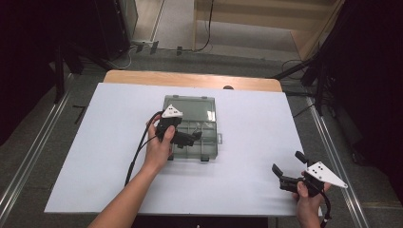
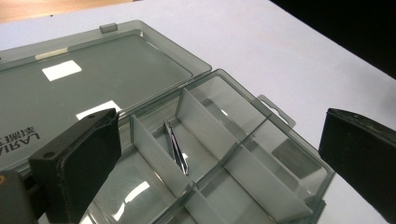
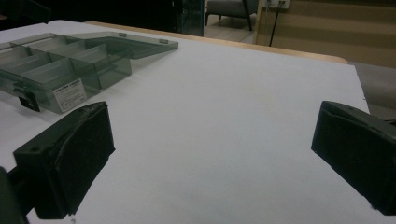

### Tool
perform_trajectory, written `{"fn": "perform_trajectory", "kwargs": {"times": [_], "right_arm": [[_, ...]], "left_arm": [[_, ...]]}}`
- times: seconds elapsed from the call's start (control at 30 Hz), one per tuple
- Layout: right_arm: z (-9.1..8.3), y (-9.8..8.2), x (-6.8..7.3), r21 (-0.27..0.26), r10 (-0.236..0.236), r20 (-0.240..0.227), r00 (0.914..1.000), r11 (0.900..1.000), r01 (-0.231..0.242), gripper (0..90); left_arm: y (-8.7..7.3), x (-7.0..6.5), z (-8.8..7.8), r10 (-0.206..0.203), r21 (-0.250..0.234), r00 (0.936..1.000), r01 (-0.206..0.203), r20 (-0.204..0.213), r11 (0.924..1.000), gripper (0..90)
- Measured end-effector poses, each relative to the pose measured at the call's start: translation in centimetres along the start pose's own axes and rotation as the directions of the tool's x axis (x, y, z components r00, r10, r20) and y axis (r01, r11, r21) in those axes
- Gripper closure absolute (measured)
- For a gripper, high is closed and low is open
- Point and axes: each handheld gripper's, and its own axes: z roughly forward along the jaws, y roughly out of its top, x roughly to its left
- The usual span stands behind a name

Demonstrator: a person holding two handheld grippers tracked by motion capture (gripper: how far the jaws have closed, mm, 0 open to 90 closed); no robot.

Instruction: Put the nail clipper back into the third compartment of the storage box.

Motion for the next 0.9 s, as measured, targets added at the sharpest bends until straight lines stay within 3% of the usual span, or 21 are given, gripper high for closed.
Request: {"fn": "perform_trajectory", "kwargs": {"times": [0.17, 0.27, 0.5, 0.9], "right_arm": [[0.0, 0.0, 0.1, 0.001, -0.003, 0.001, 1.0000, 1.000, 0.003, 0.0], [0.0, 0.0, 0.1, 0.002, -0.005, 0.002, 1.0000, 1.000, 0.005, 0.0], [0.1, 0.0, 0.1, 0.004, -0.007, 0.004, 1.0000, 1.000, 0.007, 0.0], [0.1, 0.0, 0.1, 0.003, -0.007, 0.009, 0.9999, 1.000, 0.007, 0.0]], "left_arm": [[-0.6, 0.1, -1.0, 0.011, -0.011, 0.9999, -0.011, -0.008, 0.9999, 0.0], [-1.0, 0.3, -1.8, 0.004, -0.044, 1.0000, -0.004, -0.006, 0.9990, 0.0], [-2.2, 0.4, -3.6, 0.041, -0.093, 0.9992, -0.041, -0.002, 0.9948, 0.0], [-4.0, 0.7, -5.8, 0.049, -0.100, 0.9988, -0.050, -0.009, 0.9937, 0.0]]}}
